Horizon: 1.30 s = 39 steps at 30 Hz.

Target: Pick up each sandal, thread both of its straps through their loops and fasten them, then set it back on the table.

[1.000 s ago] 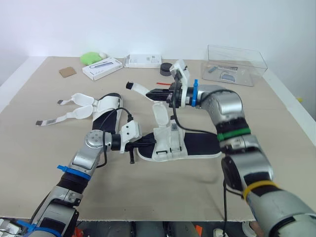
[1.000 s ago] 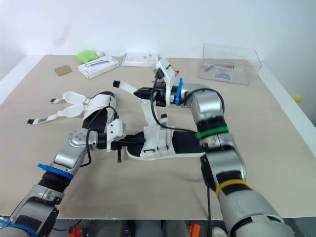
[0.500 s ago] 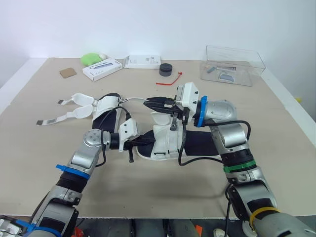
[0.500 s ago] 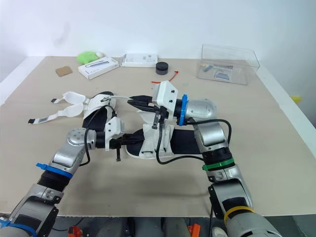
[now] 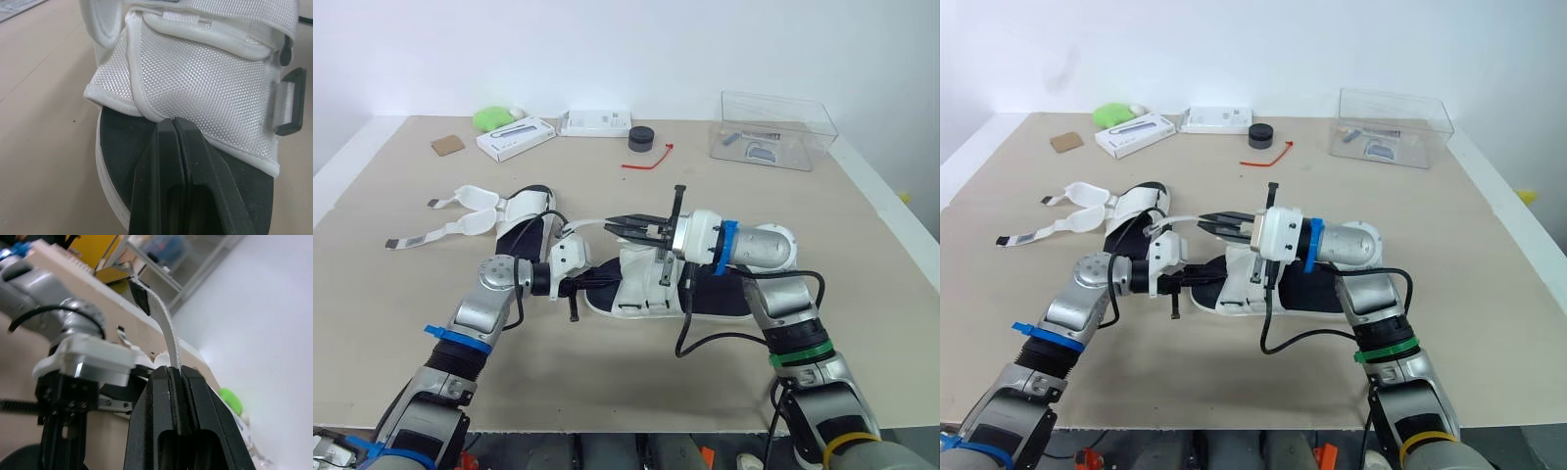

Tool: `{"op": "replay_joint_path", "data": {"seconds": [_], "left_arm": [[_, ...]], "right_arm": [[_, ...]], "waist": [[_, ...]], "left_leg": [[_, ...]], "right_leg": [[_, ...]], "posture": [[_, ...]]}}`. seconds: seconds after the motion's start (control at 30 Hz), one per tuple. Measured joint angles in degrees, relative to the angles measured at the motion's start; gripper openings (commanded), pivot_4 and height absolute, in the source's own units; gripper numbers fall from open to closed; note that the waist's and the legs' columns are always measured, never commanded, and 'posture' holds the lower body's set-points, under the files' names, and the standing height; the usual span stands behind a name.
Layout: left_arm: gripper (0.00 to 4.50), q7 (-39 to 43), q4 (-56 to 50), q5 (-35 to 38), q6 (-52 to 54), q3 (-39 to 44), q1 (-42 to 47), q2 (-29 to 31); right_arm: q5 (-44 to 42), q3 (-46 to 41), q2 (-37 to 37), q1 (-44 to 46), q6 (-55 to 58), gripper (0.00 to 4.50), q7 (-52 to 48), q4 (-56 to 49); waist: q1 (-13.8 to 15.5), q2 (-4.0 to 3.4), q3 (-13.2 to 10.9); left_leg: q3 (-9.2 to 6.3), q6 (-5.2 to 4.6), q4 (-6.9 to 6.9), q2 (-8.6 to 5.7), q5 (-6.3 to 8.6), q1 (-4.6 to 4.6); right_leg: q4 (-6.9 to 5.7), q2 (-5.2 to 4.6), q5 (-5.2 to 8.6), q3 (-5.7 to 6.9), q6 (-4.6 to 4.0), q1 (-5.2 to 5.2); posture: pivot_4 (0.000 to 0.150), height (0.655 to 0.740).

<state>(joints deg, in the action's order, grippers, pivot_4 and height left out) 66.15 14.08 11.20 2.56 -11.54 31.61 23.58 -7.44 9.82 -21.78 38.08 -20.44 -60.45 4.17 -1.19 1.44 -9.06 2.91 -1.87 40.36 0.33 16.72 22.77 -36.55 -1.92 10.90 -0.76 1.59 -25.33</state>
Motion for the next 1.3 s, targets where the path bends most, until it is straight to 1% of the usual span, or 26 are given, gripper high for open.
{"op": "replay_joint_path", "data": {"seconds": [0.03,0.13,0.17,0.3,0.33,0.43,0.5,0.57,0.6,0.63,0.67,0.7,0.73,0.77,0.8,0.83,0.93,0.97,1.0,1.03,1.07,1.13,1.3], "left_arm": [[0.00,0.1,0.1,0.0,0.1,0.0,0.1,0.0],[0.00,0.2,0.7,0.0,0.4,-0.1,0.1,0.0],[0.00,0.3,1.0,-0.1,0.4,-0.1,0.1,0.0],[0.00,0.4,1.0,-0.1,0.4,-0.1,0.1,0.1],[0.00,0.5,1.0,-0.1,0.4,-0.1,0.1,0.1],[0.00,0.5,1.1,-0.1,0.4,-0.1,0.2,0.1],[0.00,0.6,1.1,-0.1,0.4,-0.1,0.2,0.1],[0.00,0.6,1.2,-0.1,0.4,-0.2,0.3,0.0],[0.00,0.6,1.2,-0.1,0.4,-0.2,0.3,0.0],[0.00,0.6,1.2,-0.1,0.4,-0.3,0.4,0.0],[0.00,0.6,1.2,-0.1,0.4,-0.3,0.4,0.1],[0.00,0.6,1.3,-0.1,0.4,-0.3,0.5,0.0],[0.00,0.6,1.2,-0.1,0.4,-0.4,0.6,0.0],[0.00,0.6,1.3,-0.1,0.4,-0.4,0.5,0.2],[0.00,0.6,1.3,-0.1,0.5,-0.4,0.6,0.1],[0.00,0.6,1.3,0.0,0.5,-0.4,0.6,0.1],[0.00,0.7,1.3,0.0,0.6,-0.4,0.6,0.1],[0.00,0.7,1.3,0.0,0.7,-0.4,0.6,0.1],[0.00,0.7,1.3,0.0,1.0,-0.4,0.6,0.1],[0.00,0.7,1.3,0.0,1.0,-0.4,0.6,0.1],[0.00,0.7,1.3,0.0,1.1,-0.4,0.6,0.1],[0.00,0.7,1.3,0.0,1.2,-0.4,0.6,-0.2],[0.00,0.7,1.2,0.0,1.3,-0.4,0.6,-0.2]], "right_arm": [[0.4,0.9,-0.8,0.0,-2.6,0.37,-0.9,0.9],[1.9,3.5,-3.4,0.0,-12.6,1.45,-4.1,3.4],[2.3,5.2,-4.9,0.0,-18.6,1.92,-5.9,5.0],[3.8,7.8,-6.6,0.2,-28.7,4.06,-7.3,9.0],[4.0,8.2,-6.9,0.3,-31.0,4.37,-7.3,10.0],[3.7,8.7,-8.2,0.7,-32.3,4.37,-7.3,10.2],[2.4,9.2,-10.0,0.5,-31.1,4.37,-7.9,8.8],[-0.6,9.5,-12.3,-1.2,-25.1,4.37,-8.1,5.0],[-2.7,9.5,-13.6,-2.7,-19.9,4.37,-8.1,2.2],[-6.8,9.3,-16.5,-5.5,-8.9,4.37,-7.8,-3.1],[-7.7,9.2,-17.2,-6.0,-6.0,4.37,-7.7,-4.3],[-10.0,8.9,-18.8,-7.1,0.6,4.37,-7.2,-6.9],[-16.2,8.2,-23.7,-9.1,15.4,4.37,-5.8,-13.5],[-17.8,7.8,-25.1,-9.2,19.6,4.37,-5.5,-14.9],[-23.7,6.8,-28.0,-9.6,29.8,4.37,-3.8,-18.3],[-29.1,5.9,-30.1,-9.8,37.5,4.37,-2.1,-20.9],[-48.0,3.1,-34.3,-7.9,64.0,4.37,5.8,-27.5],[-50.4,3.0,-34.8,-7.6,67.3,4.37,6.9,-28.4],[-57.2,3.5,-35.1,-6.3,76.6,4.37,11.2,-29.6],[-59.5,3.7,-34.7,-5.8,79.6,4.37,13.7,-29.7],[-61.6,3.7,-32.5,-5.4,83.6,4.37,18.1,-29.7],[-63.2,4.3,-27.4,-5.2,89.6,4.37,26.1,-29.1],[-63.6,4.1,-22.2,-4.4,96.4,4.37,35.2,-27.7]], "waist": [[0.0,0.00,0.0],[0.0,0.00,0.0],[0.0,0.01,0.0],[0.0,0.01,0.0],[0.0,0.01,0.0],[0.0,0.01,0.0],[0.0,0.01,0.0],[0.1,0.02,0.0],[0.1,0.02,0.0],[0.2,0.02,0.0],[0.2,0.02,0.0],[0.2,0.01,0.0],[0.3,0.00,0.0],[0.3,0.02,0.0],[0.4,0.03,0.0],[0.3,0.01,0.0],[0.2,0.05,0.0],[0.2,0.06,0.0],[0.2,0.07,0.0],[0.2,0.07,0.0],[0.2,0.16,0.0],[0.2,0.18,0.0],[0.2,0.18,0.0]], "left_leg": [[0.00,0.00,0.00,0.00,0.00,0.00],[0.01,0.00,0.00,-0.01,0.00,0.00],[0.01,-0.01,0.00,-0.01,0.00,0.00],[0.04,0.00,0.00,-0.01,0.00,-0.04],[0.04,0.00,0.00,-0.01,-0.01,-0.05],[0.04,0.01,0.00,0.00,-0.02,-0.09],[0.04,0.01,0.00,0.00,-0.02,-0.11],[0.02,0.01,0.00,0.01,-0.02,-0.11],[0.00,0.01,0.00,0.01,-0.02,-0.11],[-0.01,0.01,0.00,0.01,-0.02,-0.10],[-0.01,0.01,0.00,0.01,-0.02,-0.11],[0.00,0.01,0.00,0.00,-0.02,-0.10],[-0.02,0.01,0.01,0.00,-0.02,-0.11],[-0.04,0.01,0.02,0.00,-0.02,-0.12],[-0.04,0.01,0.02,0.00,-0.02,-0.12],[-0.05,0.01,0.02,0.01,-0.02,-0.12],[-0.10,0.03,0.02,0.10,-0.03,-0.17],[-0.16,0.03,0.01,0.13,-0.04,-0.17],[-0.18,0.03,0.01,0.15,-0.04,-0.16],[-0.18,0.03,0.01,0.18,-0.04,-0.17],[-0.18,0.04,0.01,0.20,-0.04,-0.17],[-0.14,0.04,0.02,0.20,-0.06,-0.10],[-0.12,0.04,0.02,0.15,-0.05,-0.02]], "right_leg": [[0.00,0.00,0.00,-0.01,0.00,0.00],[0.00,0.00,0.01,-0.02,0.00,0.00],[0.03,-0.01,0.01,-0.03,0.00,0.01],[0.02,-0.01,0.00,-0.07,0.00,0.04],[0.01,-0.01,0.00,-0.08,0.00,0.04],[-0.06,-0.01,0.02,-0.11,-0.02,0.04],[-0.08,-0.05,0.03,-0.11,-0.04,0.05],[-0.10,-0.17,0.05,-0.11,-0.08,0.06],[-0.11,-0.25,0.07,-0.10,-0.10,0.06],[-0.14,-0.32,0.08,-0.12,-0.13,0.05],[-0.15,-0.33,0.09,-0.12,-0.14,0.06],[-0.16,-0.35,0.09,-0.12,-0.14,0.04],[-0.21,-0.42,0.10,-0.12,-0.16,0.04],[-0.21,-0.42,0.11,-0.09,-0.17,0.05],[-0.21,-0.42,0.11,-0.09,-0.18,0.04],[-0.24,-0.44,0.12,-0.09,-0.21,0.04],[-0.27,-0.39,0.17,-0.02,-0.36,0.05],[-0.28,-0.37,0.19,0.05,-0.40,0.07],[-0.28,-0.34,0.21,0.08,-0.43,0.07],[-0.29,-0.32,0.22,0.08,-0.44,0.07],[-0.29,-0.28,0.22,0.07,-0.44,0.07],[-0.30,-0.24,0.21,0.04,-0.42,0.03],[-0.21,-0.25,0.13,0.01,-0.24,0.01]], "posture": [[0.150,0.7400],[0.150,0.7400],[0.150,0.7400],[0.150,0.7400],[0.150,0.7400],[0.150,0.7400],[0.150,0.7400],[0.150,0.7400],[0.150,0.7400],[0.150,0.7400],[0.150,0.7400],[0.150,0.7400],[0.150,0.7400],[0.150,0.7400],[0.150,0.7400],[0.150,0.7400],[0.150,0.7400],[0.150,0.7400],[0.150,0.7400],[0.150,0.7400],[0.150,0.7400],[0.150,0.7400],[0.150,0.7400]]}}
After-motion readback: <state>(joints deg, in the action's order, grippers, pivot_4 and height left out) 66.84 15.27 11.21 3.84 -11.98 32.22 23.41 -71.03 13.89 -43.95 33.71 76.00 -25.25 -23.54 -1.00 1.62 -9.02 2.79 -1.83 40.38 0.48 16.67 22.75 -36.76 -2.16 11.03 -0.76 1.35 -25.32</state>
